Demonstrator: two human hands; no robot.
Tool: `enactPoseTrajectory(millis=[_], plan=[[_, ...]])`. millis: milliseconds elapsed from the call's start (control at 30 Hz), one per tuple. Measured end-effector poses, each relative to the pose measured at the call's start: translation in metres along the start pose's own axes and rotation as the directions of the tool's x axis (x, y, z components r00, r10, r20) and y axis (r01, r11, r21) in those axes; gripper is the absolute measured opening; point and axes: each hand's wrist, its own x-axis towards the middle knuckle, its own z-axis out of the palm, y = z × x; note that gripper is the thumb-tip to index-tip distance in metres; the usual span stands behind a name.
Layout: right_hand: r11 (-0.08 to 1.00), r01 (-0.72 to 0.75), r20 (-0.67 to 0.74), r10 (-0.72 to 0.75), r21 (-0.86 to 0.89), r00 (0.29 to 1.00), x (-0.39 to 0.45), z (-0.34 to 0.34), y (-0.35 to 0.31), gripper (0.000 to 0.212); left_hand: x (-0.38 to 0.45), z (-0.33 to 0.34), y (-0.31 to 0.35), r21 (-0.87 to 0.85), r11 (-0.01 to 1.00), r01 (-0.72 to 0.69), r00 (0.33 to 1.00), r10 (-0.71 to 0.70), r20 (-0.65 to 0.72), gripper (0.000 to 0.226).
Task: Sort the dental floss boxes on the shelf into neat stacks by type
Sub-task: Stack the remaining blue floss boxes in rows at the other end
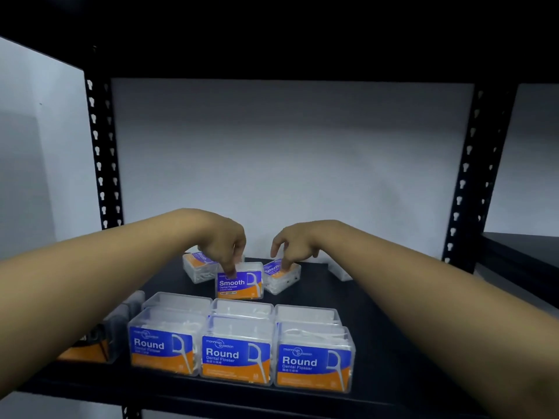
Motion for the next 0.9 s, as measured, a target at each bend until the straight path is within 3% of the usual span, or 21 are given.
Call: enactPoseTrajectory(millis=[300,467,767,900], plan=[[0.988,0.14,0.127,-0.146,0.062,0.981,0.008,0.008,-0.005,0.051,0.005,0.01,0.011,-0.149,0.984,0.099,0.991,-0.084,0.103,0.049],[0.991,0.135,0.084,-0.133,-0.02,0.987,0.006,0.013,0.004,0.049,0.006,0.02,0.016,-0.207,0.969,0.137,0.98,-0.102,0.172,0.042],[0.994,0.113,-0.089,-0.114,-0.013,0.99,-0.009,0.028,0.04,0.066,0.015,0.029,0.026,-0.331,0.943,-0.028,0.999,0.039,0.028,0.035],[0.985,0.158,-0.182,-0.144,0.064,0.973,-0.029,0.021,0.06,0.047,0.014,0.02,0.036,-0.401,0.911,-0.098,0.993,0.066,-0.093,0.043]])
